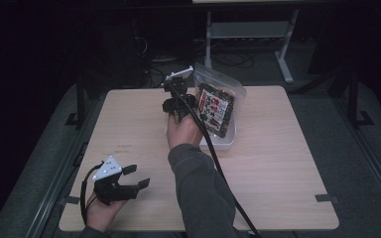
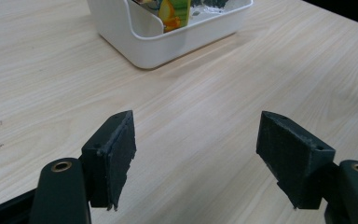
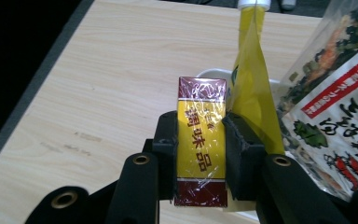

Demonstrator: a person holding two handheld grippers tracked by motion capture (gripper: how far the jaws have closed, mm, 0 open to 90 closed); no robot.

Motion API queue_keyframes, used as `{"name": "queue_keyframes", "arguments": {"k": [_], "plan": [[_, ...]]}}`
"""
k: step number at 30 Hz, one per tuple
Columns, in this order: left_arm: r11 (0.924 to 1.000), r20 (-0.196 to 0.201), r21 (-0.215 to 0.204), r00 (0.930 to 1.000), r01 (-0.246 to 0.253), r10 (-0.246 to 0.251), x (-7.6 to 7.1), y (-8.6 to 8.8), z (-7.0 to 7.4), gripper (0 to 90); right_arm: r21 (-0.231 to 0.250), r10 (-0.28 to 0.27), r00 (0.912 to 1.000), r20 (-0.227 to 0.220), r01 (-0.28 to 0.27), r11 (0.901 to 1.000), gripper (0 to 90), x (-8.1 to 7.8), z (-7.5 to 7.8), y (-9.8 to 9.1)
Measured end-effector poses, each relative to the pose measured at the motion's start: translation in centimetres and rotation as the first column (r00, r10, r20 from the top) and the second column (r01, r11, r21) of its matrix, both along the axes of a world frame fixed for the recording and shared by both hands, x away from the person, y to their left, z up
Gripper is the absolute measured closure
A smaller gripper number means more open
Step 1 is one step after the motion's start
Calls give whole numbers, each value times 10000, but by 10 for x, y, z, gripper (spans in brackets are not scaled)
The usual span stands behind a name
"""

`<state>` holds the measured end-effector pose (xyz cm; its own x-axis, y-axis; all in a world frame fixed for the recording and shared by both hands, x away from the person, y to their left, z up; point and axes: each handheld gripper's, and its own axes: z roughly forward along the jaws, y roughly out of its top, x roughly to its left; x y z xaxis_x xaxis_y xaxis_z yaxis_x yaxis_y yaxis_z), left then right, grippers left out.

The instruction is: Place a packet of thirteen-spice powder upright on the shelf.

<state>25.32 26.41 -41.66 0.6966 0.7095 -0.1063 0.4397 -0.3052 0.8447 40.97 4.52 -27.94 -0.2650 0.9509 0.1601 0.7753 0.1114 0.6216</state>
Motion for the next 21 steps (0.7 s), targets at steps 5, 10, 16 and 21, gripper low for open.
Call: {"name": "queue_keyframes", "arguments": {"k": [5,10,16,21], "plan": [[10000,10,-49,10000,6,-6,0,0,1,276,0,-270,9996,37,270,9996,676,2,-2,1],[10000,32,-22,10000,56,-56,0,-2,1,279,-171,-366,9993,89,367,9992,674,3,-5,4],[10000,75,-5,9999,91,-91,0,-2,2,283,-1,-360,9994,-3,360,9994,667,4,-9,6],[10000,103,-32,9999,87,-86,0,-2,2,286,-86,-273,9995,-126,272,9996,667,6,-15,11]]}}
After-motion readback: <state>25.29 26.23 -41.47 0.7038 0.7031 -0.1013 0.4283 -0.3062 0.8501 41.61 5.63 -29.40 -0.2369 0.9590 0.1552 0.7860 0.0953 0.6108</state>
